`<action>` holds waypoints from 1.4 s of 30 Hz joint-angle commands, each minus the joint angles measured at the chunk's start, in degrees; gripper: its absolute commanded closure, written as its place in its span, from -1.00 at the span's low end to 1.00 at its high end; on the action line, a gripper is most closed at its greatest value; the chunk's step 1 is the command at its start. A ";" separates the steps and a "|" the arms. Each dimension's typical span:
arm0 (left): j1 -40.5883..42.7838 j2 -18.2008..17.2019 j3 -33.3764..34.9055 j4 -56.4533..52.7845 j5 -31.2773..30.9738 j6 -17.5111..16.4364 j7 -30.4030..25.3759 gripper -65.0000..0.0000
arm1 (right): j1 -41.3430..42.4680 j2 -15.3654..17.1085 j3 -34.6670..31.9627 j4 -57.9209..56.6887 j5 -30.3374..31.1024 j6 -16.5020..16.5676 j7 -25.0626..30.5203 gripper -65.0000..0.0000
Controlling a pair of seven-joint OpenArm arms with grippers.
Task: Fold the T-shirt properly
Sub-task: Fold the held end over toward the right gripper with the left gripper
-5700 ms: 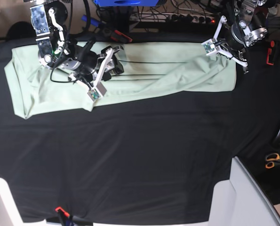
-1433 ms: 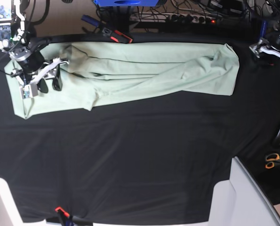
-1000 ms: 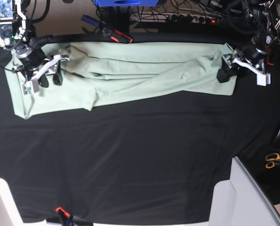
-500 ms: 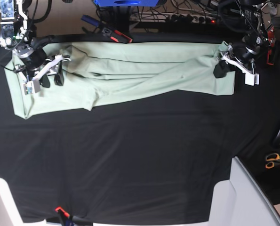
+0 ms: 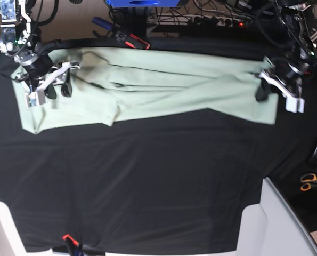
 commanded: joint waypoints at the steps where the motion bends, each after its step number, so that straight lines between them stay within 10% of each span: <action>1: 0.14 -0.80 -0.28 2.81 -1.38 -0.62 -1.37 1.00 | 0.14 0.39 0.19 0.91 0.63 0.28 1.24 0.18; 18: 5.94 5.09 15.02 18.72 -1.38 7.16 -1.46 1.00 | 0.05 0.39 0.19 0.91 0.71 0.28 1.24 0.18; 42: -5.14 5.80 45.53 12.30 -1.47 19.64 -1.46 1.00 | 0.14 0.39 0.19 0.91 0.71 0.28 -0.52 0.18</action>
